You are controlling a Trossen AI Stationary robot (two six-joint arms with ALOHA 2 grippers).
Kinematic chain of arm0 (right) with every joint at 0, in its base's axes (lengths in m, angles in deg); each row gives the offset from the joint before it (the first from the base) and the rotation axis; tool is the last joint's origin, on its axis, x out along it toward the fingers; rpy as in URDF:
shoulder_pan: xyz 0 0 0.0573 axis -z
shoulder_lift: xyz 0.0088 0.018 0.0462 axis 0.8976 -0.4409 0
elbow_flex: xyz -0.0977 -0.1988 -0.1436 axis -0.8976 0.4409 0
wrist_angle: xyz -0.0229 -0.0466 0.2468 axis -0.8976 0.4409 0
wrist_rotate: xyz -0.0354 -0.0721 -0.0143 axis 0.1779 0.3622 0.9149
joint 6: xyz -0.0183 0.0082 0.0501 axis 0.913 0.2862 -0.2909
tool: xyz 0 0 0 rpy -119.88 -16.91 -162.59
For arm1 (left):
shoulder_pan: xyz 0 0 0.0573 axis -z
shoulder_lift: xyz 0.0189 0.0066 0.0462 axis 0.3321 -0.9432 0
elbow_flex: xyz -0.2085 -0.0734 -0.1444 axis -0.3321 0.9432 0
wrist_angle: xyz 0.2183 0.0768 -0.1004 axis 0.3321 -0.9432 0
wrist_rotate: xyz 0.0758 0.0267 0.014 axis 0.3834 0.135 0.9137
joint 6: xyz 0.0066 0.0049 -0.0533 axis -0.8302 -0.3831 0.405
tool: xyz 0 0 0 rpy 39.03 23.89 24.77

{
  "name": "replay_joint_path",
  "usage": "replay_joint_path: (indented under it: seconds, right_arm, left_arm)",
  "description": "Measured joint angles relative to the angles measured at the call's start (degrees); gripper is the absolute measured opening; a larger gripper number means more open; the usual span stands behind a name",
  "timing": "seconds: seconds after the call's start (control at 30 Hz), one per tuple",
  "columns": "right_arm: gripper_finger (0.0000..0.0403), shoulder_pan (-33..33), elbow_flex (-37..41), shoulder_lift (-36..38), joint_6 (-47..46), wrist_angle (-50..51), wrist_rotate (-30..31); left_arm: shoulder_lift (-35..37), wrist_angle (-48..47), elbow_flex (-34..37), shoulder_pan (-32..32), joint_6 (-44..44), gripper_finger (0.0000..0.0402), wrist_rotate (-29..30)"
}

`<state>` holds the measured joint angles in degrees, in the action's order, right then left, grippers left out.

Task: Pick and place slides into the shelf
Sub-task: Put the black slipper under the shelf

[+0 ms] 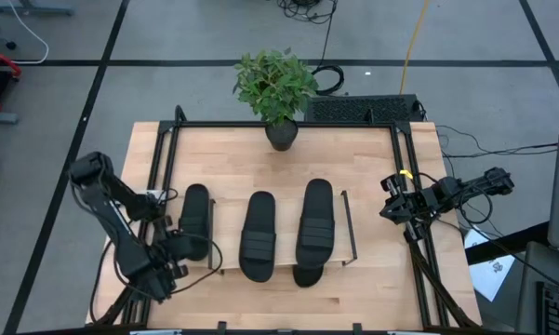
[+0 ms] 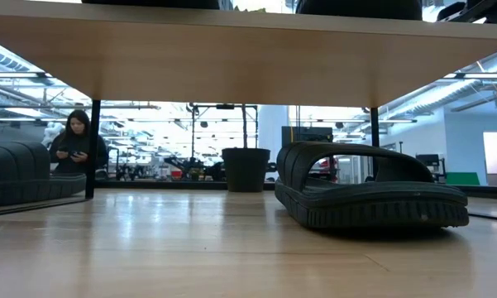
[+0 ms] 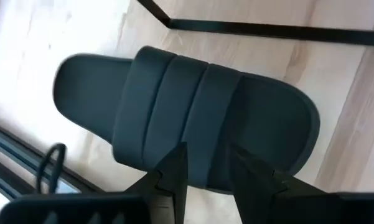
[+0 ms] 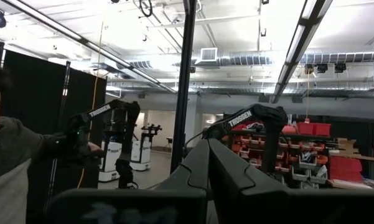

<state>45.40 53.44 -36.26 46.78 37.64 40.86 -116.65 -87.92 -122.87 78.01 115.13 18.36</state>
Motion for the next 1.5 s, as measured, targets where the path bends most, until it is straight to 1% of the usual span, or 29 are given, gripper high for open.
replay_joint_path:
  seconds: [0.1, 0.17, 0.27, 0.5, 0.57, 0.63, 0.77, 0.9, 1.1, 1.27, 1.4, 1.5]
  right_arm:
    - [0.0000, 0.0, 0.0, 0.0, 0.0, 0.0, 0.0]
    - [0.0000, 0.0, 0.0, 0.0, 0.0, 0.0, 0.0]
    - [0.0000, 0.0, 0.0, 0.0, 0.0, 0.0, 0.0]
    - [0.0000, 0.0, 0.0, 0.0, 0.0, 0.0, 0.0]
    - [0.0000, 0.0, 0.0, 0.0, 0.0, 0.1, 0.0]
    - [0.0000, 0.0, 0.0, 0.0, 0.0, 0.2, 0.0]
    - [0.0000, 0.0, 0.0, 0.0, 0.0, 0.2, 0.0]
    - [0.0000, 0.0, 0.0, 0.0, 0.0, 0.2, 0.0]
    - [0.0000, 0.0, 0.0, 0.0, 0.0, 0.3, 0.0]
    - [0.0000, 0.0, 0.0, 0.0, 0.0, 0.2, 0.1]
    - [0.0000, 0.0, 0.0, 0.0, 0.0, 0.3, 0.2]
    - [0.0000, 0.0, 0.0, 0.0, 0.0, 0.3, 0.2]
  left_arm:
    - [-0.8, 0.3, 0.0, 0.0, 3.3, 0.0117, 0.0]
    - [-0.8, 1.4, 0.0, 0.0, 4.8, 0.0136, 0.0]
    - [-0.8, 2.3, 0.0, 0.5, 5.5, 0.0178, 0.1]
    - [-0.8, 1.3, 0.0, 2.6, 6.1, 0.0296, -0.7]
    - [-1.1, -0.1, 0.0, 3.0, 7.4, 0.0319, 0.4]
    - [-2.0, -1.3, 0.0, 3.5, 8.4, 0.0332, 2.4]
    - [-4.7, -2.0, 0.5, 3.9, 7.4, 0.0331, 2.1]
    - [-7.4, -1.6, 0.8, 4.9, 5.4, 0.0311, 1.5]
    - [-10.9, -1.4, 0.8, 5.7, 2.4, 0.0283, 3.4]
    - [-15.4, -3.0, 0.8, 5.3, 0.8, 0.0261, 5.9]
    - [-18.3, -3.7, 0.8, 4.6, 0.1, 0.0244, 5.7]
    - [-19.8, -6.2, 0.8, 4.2, 0.2, 0.0232, 5.4]
